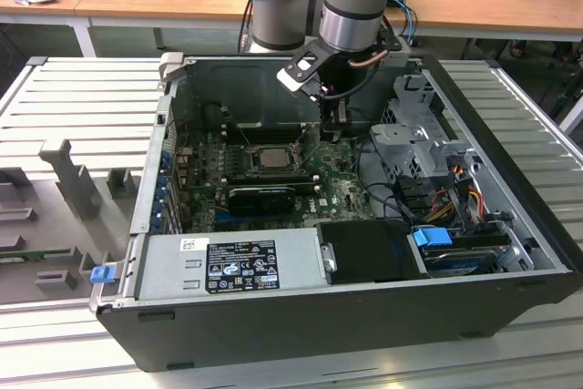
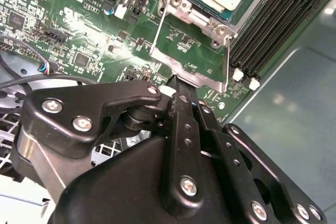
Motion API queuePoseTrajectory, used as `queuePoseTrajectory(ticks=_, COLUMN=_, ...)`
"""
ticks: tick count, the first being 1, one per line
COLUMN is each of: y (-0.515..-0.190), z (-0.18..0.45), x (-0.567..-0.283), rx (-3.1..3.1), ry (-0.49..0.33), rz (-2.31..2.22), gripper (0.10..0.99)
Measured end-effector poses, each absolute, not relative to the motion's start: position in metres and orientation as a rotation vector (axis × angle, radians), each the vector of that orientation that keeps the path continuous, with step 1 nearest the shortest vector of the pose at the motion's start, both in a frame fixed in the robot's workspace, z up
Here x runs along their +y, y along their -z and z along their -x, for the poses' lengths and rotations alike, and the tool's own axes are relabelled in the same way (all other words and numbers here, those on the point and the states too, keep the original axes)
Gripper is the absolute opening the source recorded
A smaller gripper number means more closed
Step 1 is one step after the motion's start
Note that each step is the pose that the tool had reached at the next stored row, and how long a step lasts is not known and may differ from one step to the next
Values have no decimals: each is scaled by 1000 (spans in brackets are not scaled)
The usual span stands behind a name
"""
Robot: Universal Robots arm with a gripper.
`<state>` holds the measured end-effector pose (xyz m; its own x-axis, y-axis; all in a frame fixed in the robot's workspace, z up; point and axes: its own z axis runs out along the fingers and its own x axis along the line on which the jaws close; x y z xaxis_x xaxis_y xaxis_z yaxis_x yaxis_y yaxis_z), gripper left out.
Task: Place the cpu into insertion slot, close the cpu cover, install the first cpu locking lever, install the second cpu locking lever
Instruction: 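Close the cpu cover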
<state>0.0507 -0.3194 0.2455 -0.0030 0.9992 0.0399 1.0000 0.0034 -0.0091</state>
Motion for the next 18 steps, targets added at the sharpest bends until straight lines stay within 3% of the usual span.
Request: queuePoseTrajectory(ticks=18, y=-246, z=-46, x=-319, rx=-2200, ry=34, rz=2193, gripper=106)
